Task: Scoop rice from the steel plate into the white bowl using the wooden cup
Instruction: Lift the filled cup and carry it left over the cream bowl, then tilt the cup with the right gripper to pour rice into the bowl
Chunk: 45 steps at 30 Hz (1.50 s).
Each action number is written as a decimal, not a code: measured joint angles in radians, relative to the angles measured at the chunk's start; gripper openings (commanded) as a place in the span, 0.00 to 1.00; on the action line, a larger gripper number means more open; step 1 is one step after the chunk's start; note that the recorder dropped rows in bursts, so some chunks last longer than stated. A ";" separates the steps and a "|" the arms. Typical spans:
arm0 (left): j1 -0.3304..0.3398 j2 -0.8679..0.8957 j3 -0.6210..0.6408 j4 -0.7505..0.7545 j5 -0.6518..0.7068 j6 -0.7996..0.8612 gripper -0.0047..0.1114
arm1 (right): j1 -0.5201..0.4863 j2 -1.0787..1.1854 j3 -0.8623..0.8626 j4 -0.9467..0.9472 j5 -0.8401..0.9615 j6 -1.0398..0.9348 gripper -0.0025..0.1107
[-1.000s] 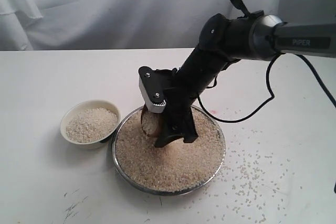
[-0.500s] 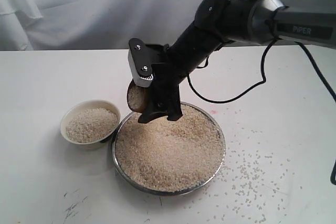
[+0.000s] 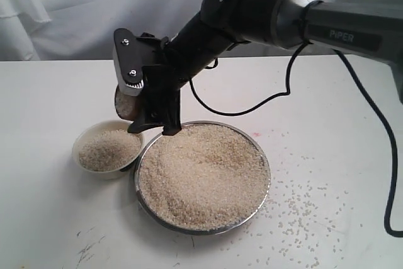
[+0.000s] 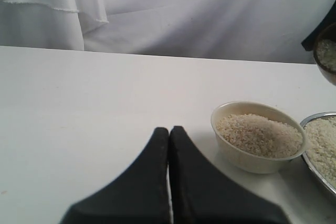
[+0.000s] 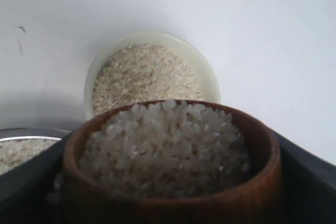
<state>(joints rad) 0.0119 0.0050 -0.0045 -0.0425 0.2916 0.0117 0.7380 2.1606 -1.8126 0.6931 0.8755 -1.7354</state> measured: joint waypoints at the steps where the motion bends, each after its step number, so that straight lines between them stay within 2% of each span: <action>1: 0.000 0.000 0.000 0.000 0.000 0.000 0.04 | 0.007 0.000 -0.004 0.000 -0.007 0.002 0.02; 19: 0.000 0.000 0.000 0.000 0.000 0.000 0.04 | 0.076 0.184 -0.197 -0.074 -0.205 0.012 0.02; 30: 0.000 0.000 0.000 0.000 0.000 0.000 0.04 | 0.118 0.219 -0.208 -0.361 -0.225 0.023 0.02; 45: 0.000 0.000 0.000 0.000 0.000 0.000 0.04 | 0.181 0.219 -0.208 -0.609 -0.225 0.035 0.02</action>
<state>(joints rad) 0.0119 0.0050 -0.0045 -0.0425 0.2916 0.0117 0.9192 2.3798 -2.0201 0.0838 0.6502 -1.7004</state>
